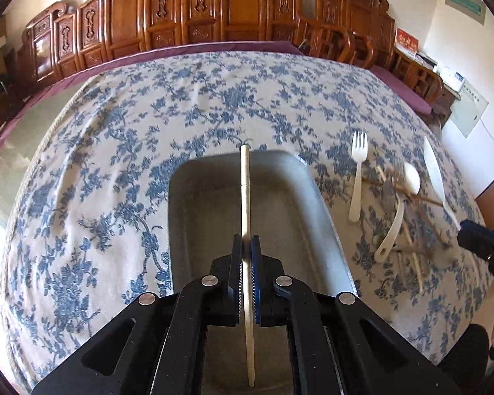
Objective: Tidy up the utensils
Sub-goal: 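Carry both items over the grey tray and open both tools to drop them in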
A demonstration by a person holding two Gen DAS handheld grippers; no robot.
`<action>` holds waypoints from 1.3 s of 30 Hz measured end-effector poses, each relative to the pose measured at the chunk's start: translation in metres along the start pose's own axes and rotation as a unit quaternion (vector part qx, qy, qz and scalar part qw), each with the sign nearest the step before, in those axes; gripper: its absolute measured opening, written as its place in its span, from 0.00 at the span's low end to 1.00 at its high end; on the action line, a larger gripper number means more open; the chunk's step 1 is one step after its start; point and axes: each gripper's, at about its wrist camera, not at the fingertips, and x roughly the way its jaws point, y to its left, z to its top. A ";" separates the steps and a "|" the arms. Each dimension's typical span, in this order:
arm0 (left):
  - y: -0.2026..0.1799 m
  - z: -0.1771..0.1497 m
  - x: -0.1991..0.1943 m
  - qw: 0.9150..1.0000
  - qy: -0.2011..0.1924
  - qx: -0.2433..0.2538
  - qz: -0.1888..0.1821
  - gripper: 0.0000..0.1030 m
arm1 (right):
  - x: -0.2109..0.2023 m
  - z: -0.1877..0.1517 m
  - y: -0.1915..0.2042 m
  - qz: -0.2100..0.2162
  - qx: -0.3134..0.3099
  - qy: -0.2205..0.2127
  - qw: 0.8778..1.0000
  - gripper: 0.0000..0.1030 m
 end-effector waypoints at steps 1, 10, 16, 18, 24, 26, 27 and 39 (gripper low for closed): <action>0.000 -0.001 0.004 1.000 0.004 0.001 -0.003 0.04 | 0.002 0.001 0.002 -0.001 -0.003 0.001 1.000 0.10; 0.001 -0.002 0.015 1.000 0.016 -0.005 -0.021 0.04 | 0.015 0.011 0.012 -0.001 -0.010 0.004 1.000 0.10; 0.007 0.005 -0.002 1.000 -0.009 -0.003 -0.024 0.04 | 0.023 0.018 0.030 0.012 -0.011 0.004 1.000 0.10; 0.014 0.006 -0.010 1.000 -0.019 -0.005 -0.019 0.04 | 0.027 0.021 0.040 0.020 -0.014 0.005 1.000 0.10; 0.047 0.011 -0.030 0.999 -0.045 -0.030 0.000 0.04 | 0.047 0.033 0.076 0.046 -0.024 0.012 0.999 0.10; 0.057 0.011 -0.035 0.998 -0.051 -0.034 0.012 0.04 | 0.057 0.037 0.088 0.053 -0.025 0.018 0.998 0.10; 0.061 0.011 -0.037 0.998 -0.053 -0.036 0.018 0.04 | 0.061 0.037 0.094 0.056 -0.025 0.022 0.998 0.10; 0.090 0.011 -0.046 0.996 -0.063 -0.056 0.037 0.04 | 0.114 0.033 0.120 0.056 -0.013 0.074 0.996 0.10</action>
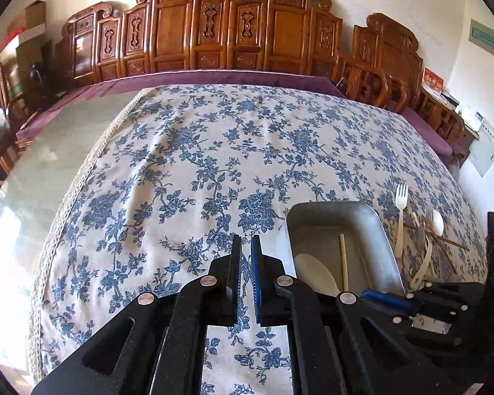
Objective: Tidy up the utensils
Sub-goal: 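Carry both items over the grey tray and open both tools to drop them in, then grasp a dark wooden chopstick with the right tool while the left tool reaches toward a metal spoon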
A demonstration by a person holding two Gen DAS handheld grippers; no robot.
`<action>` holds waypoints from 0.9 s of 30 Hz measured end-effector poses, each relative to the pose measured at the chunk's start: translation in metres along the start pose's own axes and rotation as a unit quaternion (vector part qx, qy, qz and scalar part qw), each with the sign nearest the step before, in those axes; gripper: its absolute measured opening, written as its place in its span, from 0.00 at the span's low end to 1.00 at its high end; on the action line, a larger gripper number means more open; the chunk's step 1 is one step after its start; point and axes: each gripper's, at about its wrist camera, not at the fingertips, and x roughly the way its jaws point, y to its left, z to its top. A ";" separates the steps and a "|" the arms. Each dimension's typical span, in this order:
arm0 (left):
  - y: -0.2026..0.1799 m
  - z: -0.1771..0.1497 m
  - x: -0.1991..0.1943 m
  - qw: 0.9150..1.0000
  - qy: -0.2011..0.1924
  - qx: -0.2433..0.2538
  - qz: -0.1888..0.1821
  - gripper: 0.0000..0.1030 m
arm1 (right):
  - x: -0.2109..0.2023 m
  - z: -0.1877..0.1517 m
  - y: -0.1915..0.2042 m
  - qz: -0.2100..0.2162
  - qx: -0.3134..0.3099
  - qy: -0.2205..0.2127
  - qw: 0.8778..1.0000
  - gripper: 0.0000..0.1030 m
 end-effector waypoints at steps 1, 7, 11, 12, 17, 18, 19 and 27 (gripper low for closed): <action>0.000 0.000 0.000 1.000 0.000 0.000 0.000 0.04 | 0.002 -0.001 0.000 0.001 0.001 0.003 1.000 0.10; -0.008 0.000 -0.004 1.000 -0.003 0.005 -0.010 0.04 | -0.016 -0.003 -0.005 0.016 0.000 -0.017 1.000 0.10; -0.025 0.000 -0.008 1.000 -0.008 0.015 -0.024 0.11 | -0.049 -0.007 -0.022 -0.002 0.002 -0.046 0.999 0.10; -0.031 0.001 -0.009 0.999 -0.011 0.017 -0.028 0.18 | -0.059 -0.010 -0.030 -0.012 0.003 -0.053 0.999 0.10; -0.064 0.002 -0.014 0.998 -0.019 0.038 -0.053 0.30 | -0.094 -0.026 -0.078 -0.068 0.013 -0.067 0.995 0.10; -0.070 0.002 -0.015 0.997 -0.019 0.041 -0.056 0.31 | -0.101 -0.031 -0.090 -0.080 0.018 -0.068 0.994 0.10; -0.077 0.003 -0.015 0.997 -0.020 0.045 -0.062 0.31 | -0.105 -0.036 -0.102 -0.092 0.023 -0.067 0.993 0.10; -0.126 0.002 -0.008 0.994 -0.009 0.068 -0.090 0.42 | -0.088 -0.063 -0.179 -0.147 0.048 -0.018 0.988 0.22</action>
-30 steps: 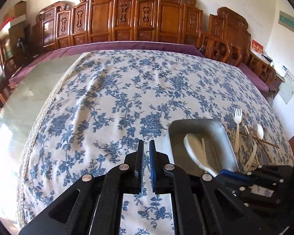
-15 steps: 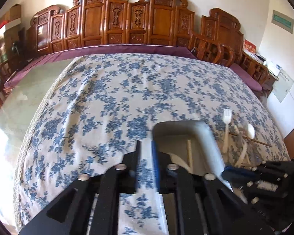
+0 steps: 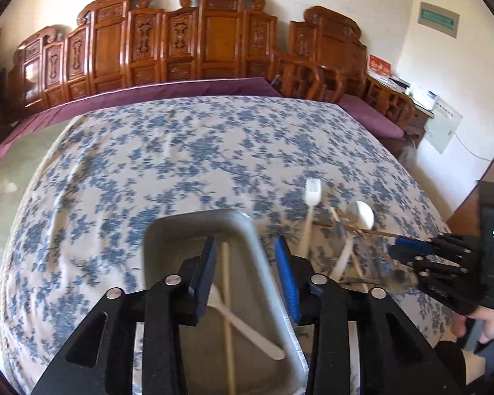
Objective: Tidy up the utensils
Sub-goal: 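Grasp a dark wooden chopstick with the right tool while the left tool reaches toward a metal spoon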
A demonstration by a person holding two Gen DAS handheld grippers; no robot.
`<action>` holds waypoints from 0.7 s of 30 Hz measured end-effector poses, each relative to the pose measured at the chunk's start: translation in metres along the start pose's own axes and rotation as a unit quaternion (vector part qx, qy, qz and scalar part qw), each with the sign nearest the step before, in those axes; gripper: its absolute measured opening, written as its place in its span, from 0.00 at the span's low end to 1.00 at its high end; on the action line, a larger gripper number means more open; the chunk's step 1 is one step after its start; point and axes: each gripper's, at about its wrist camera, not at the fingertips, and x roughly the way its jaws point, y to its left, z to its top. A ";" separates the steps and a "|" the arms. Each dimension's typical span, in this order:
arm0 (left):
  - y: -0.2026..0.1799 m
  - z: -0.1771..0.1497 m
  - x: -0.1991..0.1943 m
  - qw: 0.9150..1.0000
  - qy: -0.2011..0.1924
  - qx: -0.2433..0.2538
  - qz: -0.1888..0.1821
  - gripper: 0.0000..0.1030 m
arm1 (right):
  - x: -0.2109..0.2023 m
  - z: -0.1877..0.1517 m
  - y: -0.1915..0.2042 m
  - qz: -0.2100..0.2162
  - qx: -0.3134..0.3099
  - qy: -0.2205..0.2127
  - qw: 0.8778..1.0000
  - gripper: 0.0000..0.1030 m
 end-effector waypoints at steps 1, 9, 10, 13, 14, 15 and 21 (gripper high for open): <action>-0.005 0.000 0.002 1.000 0.002 0.004 -0.001 0.51 | 0.007 -0.002 -0.005 -0.003 0.000 0.010 1.000 0.22; -0.036 -0.001 0.011 1.000 0.008 0.029 -0.004 0.59 | 0.035 -0.017 -0.026 0.008 -0.007 0.047 0.999 0.21; -0.039 -0.002 0.013 0.999 0.009 0.031 -0.006 0.59 | 0.035 -0.018 -0.027 0.010 -0.009 0.047 0.999 0.15; -0.049 -0.003 0.020 0.999 0.018 0.036 -0.009 0.59 | 0.029 -0.020 -0.029 0.015 -0.010 0.037 0.999 0.06; -0.052 -0.004 0.022 0.999 0.020 0.039 -0.011 0.59 | 0.026 -0.020 -0.030 0.017 -0.010 0.033 0.999 0.06; -0.055 -0.005 0.024 0.999 0.021 0.042 -0.012 0.59 | 0.021 -0.021 -0.032 0.016 -0.010 0.024 1.000 0.06; -0.068 -0.011 0.032 0.998 0.031 0.056 -0.011 0.59 | -0.003 -0.021 -0.045 0.005 -0.002 -0.007 1.000 0.06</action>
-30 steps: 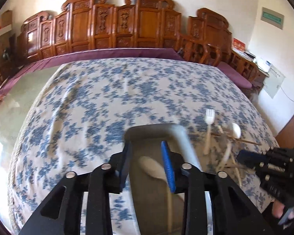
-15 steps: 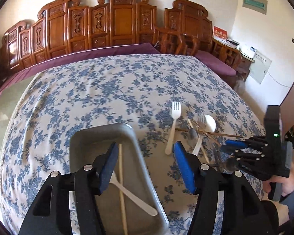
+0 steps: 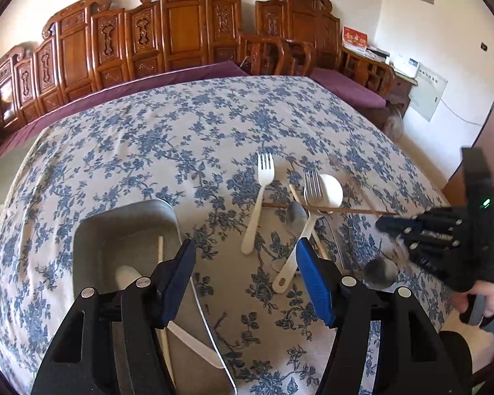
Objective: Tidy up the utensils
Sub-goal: 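Grasp a dark wooden chopstick with the right tool while the left tool reaches toward a metal spoon, then close the left tool on the metal spoon's handle and lift it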
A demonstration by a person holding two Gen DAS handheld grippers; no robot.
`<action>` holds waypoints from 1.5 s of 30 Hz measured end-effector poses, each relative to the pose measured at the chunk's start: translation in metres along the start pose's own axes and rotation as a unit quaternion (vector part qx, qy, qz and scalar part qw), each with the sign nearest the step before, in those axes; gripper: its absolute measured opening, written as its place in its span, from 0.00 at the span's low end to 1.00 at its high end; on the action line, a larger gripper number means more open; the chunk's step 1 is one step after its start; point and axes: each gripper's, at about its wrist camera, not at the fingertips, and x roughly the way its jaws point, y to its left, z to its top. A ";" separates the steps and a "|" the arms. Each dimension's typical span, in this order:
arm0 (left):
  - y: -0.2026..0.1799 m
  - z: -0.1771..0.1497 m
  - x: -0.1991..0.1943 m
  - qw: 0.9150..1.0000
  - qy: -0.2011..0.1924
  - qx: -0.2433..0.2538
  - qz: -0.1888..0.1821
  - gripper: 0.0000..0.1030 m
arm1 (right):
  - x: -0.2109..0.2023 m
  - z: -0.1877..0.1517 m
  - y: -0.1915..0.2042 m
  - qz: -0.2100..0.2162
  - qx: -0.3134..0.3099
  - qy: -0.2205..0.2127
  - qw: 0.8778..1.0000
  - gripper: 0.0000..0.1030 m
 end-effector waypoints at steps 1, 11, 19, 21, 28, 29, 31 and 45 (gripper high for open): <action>-0.002 -0.001 0.001 1.000 0.002 0.002 0.000 0.59 | -0.005 0.000 -0.003 -0.003 0.005 -0.005 1.000 0.06; -0.026 -0.012 0.008 1.000 0.016 0.006 -0.017 0.59 | -0.048 -0.029 -0.031 -0.022 0.048 -0.018 0.998 0.06; -0.058 -0.022 0.008 1.000 0.028 -0.004 -0.010 0.59 | -0.082 -0.054 -0.053 -0.033 0.073 -0.030 0.996 0.06; -0.065 -0.024 0.011 0.999 0.038 -0.020 -0.016 0.59 | -0.087 -0.057 -0.057 -0.034 0.077 -0.031 0.996 0.06; -0.110 -0.031 0.023 0.998 0.058 -0.020 -0.015 0.59 | -0.092 -0.060 -0.073 -0.042 0.080 -0.037 0.995 0.06; -0.115 -0.030 0.025 0.998 0.059 -0.018 -0.015 0.59 | -0.093 -0.061 -0.077 -0.041 0.083 -0.036 0.995 0.06; -0.130 -0.029 0.031 0.998 0.066 -0.016 -0.017 0.59 | -0.095 -0.061 -0.082 -0.044 0.087 -0.039 0.994 0.06; -0.191 -0.027 0.081 0.992 0.117 0.047 0.028 0.51 | -0.101 -0.066 -0.119 -0.028 0.146 -0.048 0.988 0.06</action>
